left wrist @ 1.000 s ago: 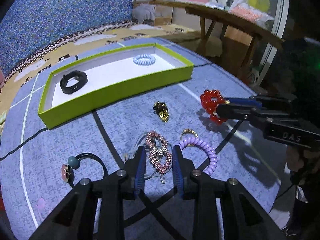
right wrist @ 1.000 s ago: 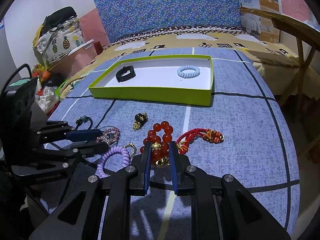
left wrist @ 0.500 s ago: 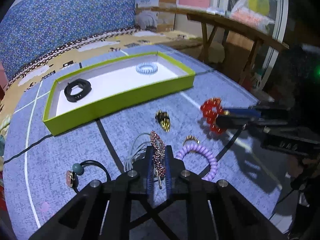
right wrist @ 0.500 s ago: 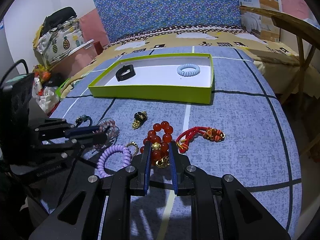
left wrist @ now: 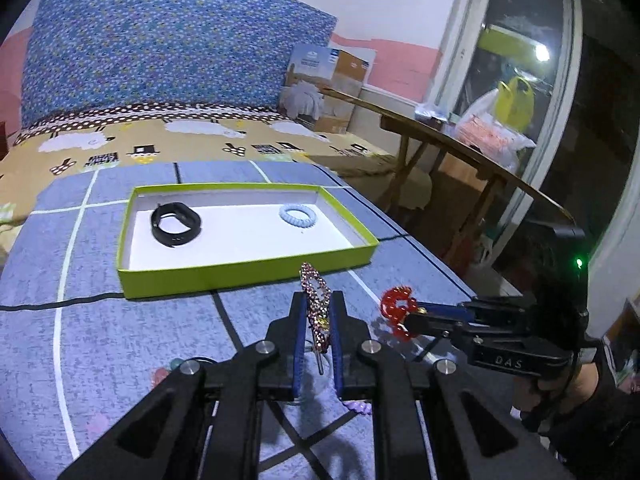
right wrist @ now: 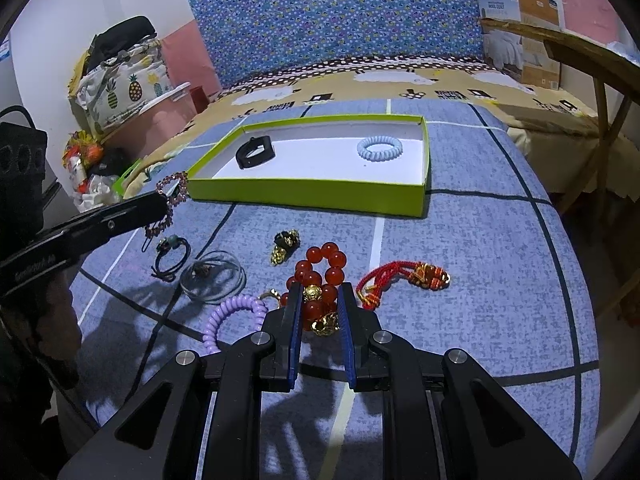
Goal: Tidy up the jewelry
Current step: 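Carry both bracelets into the green box and open both tools to release them, then withdraw both tools from the box back over the remaining jewelry, then grasp the grey coiled cable with the left tool while the right tool grasps the red tassel bead string, then carry the grey cable and red tassel string over the green box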
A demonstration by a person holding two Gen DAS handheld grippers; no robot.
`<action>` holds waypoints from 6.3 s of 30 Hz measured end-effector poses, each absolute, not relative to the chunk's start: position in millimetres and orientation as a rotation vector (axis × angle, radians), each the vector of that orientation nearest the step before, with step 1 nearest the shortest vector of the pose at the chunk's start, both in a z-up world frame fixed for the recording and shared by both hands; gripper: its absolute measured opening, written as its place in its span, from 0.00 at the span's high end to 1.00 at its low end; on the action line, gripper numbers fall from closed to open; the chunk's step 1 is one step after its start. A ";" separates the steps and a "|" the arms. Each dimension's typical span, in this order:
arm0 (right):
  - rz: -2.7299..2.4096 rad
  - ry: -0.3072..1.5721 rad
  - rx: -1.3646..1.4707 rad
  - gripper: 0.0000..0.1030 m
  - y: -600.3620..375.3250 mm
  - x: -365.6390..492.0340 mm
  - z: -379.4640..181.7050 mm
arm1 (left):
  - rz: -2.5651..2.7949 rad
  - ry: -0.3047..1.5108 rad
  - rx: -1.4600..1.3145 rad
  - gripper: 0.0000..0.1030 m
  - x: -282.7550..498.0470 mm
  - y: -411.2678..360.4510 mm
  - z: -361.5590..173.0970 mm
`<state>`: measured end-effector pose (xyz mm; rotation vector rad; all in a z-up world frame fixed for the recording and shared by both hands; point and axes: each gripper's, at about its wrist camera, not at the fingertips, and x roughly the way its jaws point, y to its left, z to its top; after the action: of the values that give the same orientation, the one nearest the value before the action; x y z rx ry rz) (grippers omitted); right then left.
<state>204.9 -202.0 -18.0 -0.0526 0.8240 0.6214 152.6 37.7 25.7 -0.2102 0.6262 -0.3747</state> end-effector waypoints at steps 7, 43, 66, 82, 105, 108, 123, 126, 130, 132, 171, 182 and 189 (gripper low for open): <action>0.627 0.792 -0.064 0.83 -193.0 213.3 -4.2 | -0.302 0.636 -0.196 0.89 164.3 46.9 30.7; 0.536 0.904 -0.137 0.83 -158.7 349.6 -26.1 | -0.091 0.837 -0.076 0.88 274.0 90.7 -12.1; 0.543 0.870 -0.124 0.71 -164.1 335.8 -15.0 | -0.077 0.779 -0.068 0.73 250.1 86.4 0.9; 0.564 0.737 -0.077 0.71 -194.1 239.9 11.2 | -0.050 0.657 -0.070 0.73 164.2 66.1 24.4; 0.546 0.698 -0.016 0.71 -233.2 149.9 9.6 | -0.045 0.611 -0.053 0.73 75.3 42.4 25.0; 0.542 0.704 -0.012 0.71 -234.1 149.9 8.0 | -0.046 0.613 -0.052 0.73 75.3 42.1 24.1; 0.542 0.729 -0.012 0.71 -231.3 153.9 -1.1 | -0.085 0.644 -0.047 0.73 88.1 31.9 13.3; 0.539 0.734 -0.014 0.71 -230.9 159.0 -2.7 | -0.103 0.651 -0.036 0.73 95.4 27.4 11.2; 0.530 0.742 -0.017 0.71 -228.4 167.4 -5.4 | -0.122 0.662 -0.021 0.73 106.0 21.2 7.6; 0.523 0.750 -0.017 0.71 -226.5 173.1 -8.0 | -0.135 0.675 -0.013 0.73 112.8 17.6 4.1; 0.480 0.867 -0.085 0.89 -204.1 213.6 -32.9 | -0.182 0.813 0.005 0.83 144.6 -2.9 -15.1; 0.527 0.785 -0.030 0.89 -213.1 190.9 -6.2 | -0.178 0.739 -0.068 0.83 130.2 9.9 4.0; 0.539 0.759 -0.020 0.89 -212.9 189.3 1.9 | -0.162 0.717 -0.070 0.83 129.9 12.0 12.3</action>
<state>189.3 -212.9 1.9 -0.0205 0.7590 0.5395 129.9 12.0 12.3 -0.0697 0.7170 -0.1622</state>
